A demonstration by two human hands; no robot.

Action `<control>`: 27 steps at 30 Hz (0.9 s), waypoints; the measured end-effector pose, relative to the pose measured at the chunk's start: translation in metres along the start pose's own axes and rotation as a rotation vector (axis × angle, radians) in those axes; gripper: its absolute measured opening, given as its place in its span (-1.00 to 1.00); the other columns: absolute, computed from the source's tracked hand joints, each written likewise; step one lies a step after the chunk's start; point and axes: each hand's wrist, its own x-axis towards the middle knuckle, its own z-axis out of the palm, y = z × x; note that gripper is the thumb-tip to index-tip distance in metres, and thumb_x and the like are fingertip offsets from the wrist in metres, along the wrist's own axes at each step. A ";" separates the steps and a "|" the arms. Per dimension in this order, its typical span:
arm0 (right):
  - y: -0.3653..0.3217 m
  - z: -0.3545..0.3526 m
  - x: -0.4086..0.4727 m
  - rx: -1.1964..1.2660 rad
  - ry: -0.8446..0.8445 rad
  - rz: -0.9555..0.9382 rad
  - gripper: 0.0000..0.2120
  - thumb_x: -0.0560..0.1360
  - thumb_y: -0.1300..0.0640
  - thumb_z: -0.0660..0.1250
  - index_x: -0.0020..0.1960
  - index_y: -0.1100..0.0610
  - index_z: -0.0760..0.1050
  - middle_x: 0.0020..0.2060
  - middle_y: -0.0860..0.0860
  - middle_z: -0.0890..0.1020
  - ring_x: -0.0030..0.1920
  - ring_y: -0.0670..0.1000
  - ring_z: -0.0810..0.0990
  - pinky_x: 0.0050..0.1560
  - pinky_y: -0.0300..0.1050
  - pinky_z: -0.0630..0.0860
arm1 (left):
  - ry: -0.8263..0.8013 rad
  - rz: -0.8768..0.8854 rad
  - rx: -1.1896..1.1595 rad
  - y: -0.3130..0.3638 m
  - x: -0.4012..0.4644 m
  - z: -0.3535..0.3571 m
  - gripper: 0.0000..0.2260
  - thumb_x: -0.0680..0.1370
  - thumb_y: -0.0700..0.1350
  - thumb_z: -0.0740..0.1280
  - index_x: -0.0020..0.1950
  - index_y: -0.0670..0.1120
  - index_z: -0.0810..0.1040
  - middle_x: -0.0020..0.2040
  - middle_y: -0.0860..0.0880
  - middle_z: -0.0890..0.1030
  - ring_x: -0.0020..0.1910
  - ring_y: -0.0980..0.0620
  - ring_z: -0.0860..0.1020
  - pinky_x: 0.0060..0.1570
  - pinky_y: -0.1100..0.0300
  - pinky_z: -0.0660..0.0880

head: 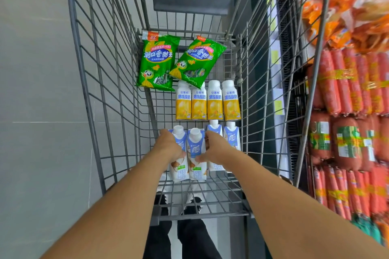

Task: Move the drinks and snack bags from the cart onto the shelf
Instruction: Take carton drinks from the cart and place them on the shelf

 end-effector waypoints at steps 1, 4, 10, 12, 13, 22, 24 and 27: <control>-0.002 -0.001 0.000 0.043 -0.003 -0.011 -0.41 0.33 0.25 0.58 0.27 0.14 0.40 0.03 -0.01 0.57 0.08 0.06 0.56 0.13 0.02 0.55 | 0.007 0.008 -0.019 0.000 0.000 -0.001 -0.38 0.29 -0.28 0.57 0.28 -0.19 0.39 0.15 -0.15 0.60 0.10 -0.15 0.61 0.12 -0.09 0.58; -0.011 -0.010 -0.010 0.339 -0.014 -0.032 -0.51 0.43 0.30 0.49 0.28 0.13 0.39 -0.02 -0.04 0.59 0.00 0.03 0.60 -0.04 -0.06 0.56 | 0.045 0.042 -0.129 0.005 -0.005 -0.010 -0.56 0.37 -0.27 0.54 0.20 -0.15 0.51 0.09 -0.12 0.65 0.03 -0.12 0.64 0.08 -0.06 0.59; -0.038 -0.045 -0.044 0.614 0.095 -0.109 -0.62 0.50 0.13 0.44 0.28 0.06 0.43 0.11 0.11 0.65 0.08 0.15 0.67 0.12 0.25 0.59 | -0.001 0.101 -0.412 0.038 -0.040 -0.049 -0.66 0.50 -0.29 0.43 0.25 -0.16 0.48 0.13 -0.13 0.63 -0.06 -0.08 0.61 -0.12 0.08 0.59; -0.050 -0.063 -0.065 0.611 0.170 -0.180 -0.64 0.45 0.17 0.49 0.22 0.12 0.52 0.06 0.15 0.68 0.02 0.17 0.69 0.05 0.24 0.62 | -0.040 0.138 -0.427 0.052 -0.059 -0.068 -0.67 0.51 -0.29 0.43 0.25 -0.20 0.49 0.14 -0.19 0.64 -0.14 -0.08 0.60 -0.37 0.16 0.56; -0.056 -0.074 -0.078 0.585 0.209 -0.215 -0.67 0.42 0.20 0.52 0.16 0.15 0.57 0.02 0.16 0.69 -0.02 0.16 0.71 0.01 0.19 0.65 | -0.061 0.177 -0.413 0.061 -0.070 -0.079 -0.68 0.52 -0.30 0.42 0.26 -0.22 0.50 0.15 -0.22 0.64 -0.15 -0.09 0.60 -0.42 0.18 0.53; -0.098 -0.162 -0.210 0.529 0.499 -0.454 -0.75 0.35 0.28 0.55 0.01 0.13 0.65 -0.10 0.04 0.73 -0.13 -0.03 0.66 -0.05 -0.08 0.62 | -0.115 0.595 -0.189 0.158 -0.211 -0.157 -0.74 0.49 -0.38 0.41 0.13 -0.18 0.51 0.00 -0.24 0.60 -0.13 -0.16 0.57 -0.30 0.05 0.58; -0.102 -0.173 -0.245 0.589 0.552 -0.492 -0.77 0.37 0.28 0.54 0.00 0.13 0.65 -0.08 0.06 0.73 -0.10 0.02 0.67 -0.03 -0.06 0.62 | -0.133 0.666 -0.150 0.180 -0.247 -0.163 -0.74 0.50 -0.41 0.39 0.05 -0.10 0.49 -0.06 -0.19 0.56 -0.14 -0.11 0.55 -0.34 0.16 0.59; -0.101 -0.183 -0.299 0.642 0.641 -0.545 -0.76 0.37 0.32 0.53 0.01 0.14 0.65 -0.05 0.08 0.73 -0.07 0.00 0.68 0.03 -0.08 0.63 | -0.181 0.747 -0.054 0.209 -0.295 -0.165 -0.69 0.51 -0.40 0.39 0.19 -0.15 0.45 -0.05 -0.19 0.56 -0.14 -0.10 0.53 -0.41 0.26 0.56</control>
